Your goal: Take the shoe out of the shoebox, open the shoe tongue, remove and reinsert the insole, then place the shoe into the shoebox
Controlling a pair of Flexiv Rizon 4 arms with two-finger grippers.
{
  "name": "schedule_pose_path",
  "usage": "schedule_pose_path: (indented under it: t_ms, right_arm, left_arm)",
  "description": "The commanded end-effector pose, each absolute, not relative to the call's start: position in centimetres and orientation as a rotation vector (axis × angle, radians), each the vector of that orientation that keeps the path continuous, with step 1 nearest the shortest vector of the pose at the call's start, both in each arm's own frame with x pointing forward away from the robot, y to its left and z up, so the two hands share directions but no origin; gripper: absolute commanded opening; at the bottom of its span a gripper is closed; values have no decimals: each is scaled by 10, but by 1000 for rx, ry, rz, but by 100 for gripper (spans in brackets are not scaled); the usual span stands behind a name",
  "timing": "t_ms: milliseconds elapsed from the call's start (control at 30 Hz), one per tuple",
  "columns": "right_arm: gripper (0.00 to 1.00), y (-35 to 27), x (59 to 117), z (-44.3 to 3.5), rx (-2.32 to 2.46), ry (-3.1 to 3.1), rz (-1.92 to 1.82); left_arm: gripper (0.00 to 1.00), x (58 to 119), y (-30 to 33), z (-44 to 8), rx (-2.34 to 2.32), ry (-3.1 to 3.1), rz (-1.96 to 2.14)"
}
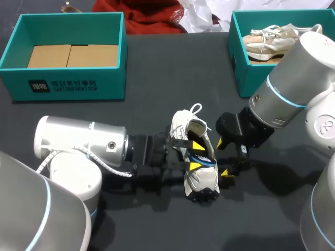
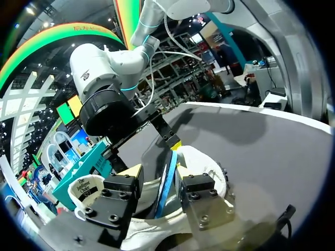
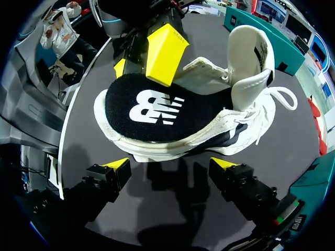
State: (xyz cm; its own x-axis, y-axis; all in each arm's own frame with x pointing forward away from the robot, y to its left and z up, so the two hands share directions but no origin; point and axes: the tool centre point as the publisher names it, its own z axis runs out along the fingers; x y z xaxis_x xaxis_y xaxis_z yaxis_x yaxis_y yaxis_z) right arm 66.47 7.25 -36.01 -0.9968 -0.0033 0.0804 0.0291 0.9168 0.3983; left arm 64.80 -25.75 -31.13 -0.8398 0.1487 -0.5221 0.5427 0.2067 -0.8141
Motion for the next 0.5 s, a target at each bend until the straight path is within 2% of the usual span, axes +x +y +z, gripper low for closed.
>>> schedule_pose_path:
  t_ms: [33, 500]
  right_arm:
    - [100, 73, 664, -361, -21, -3001, -624]
    - [100, 46, 662, -352, -6, -2991, -577]
  left_arm:
    - [37, 645, -248, -307, 667, 2188, -1654]
    - [37, 637, -213, -305, 706, 2288, -1570]
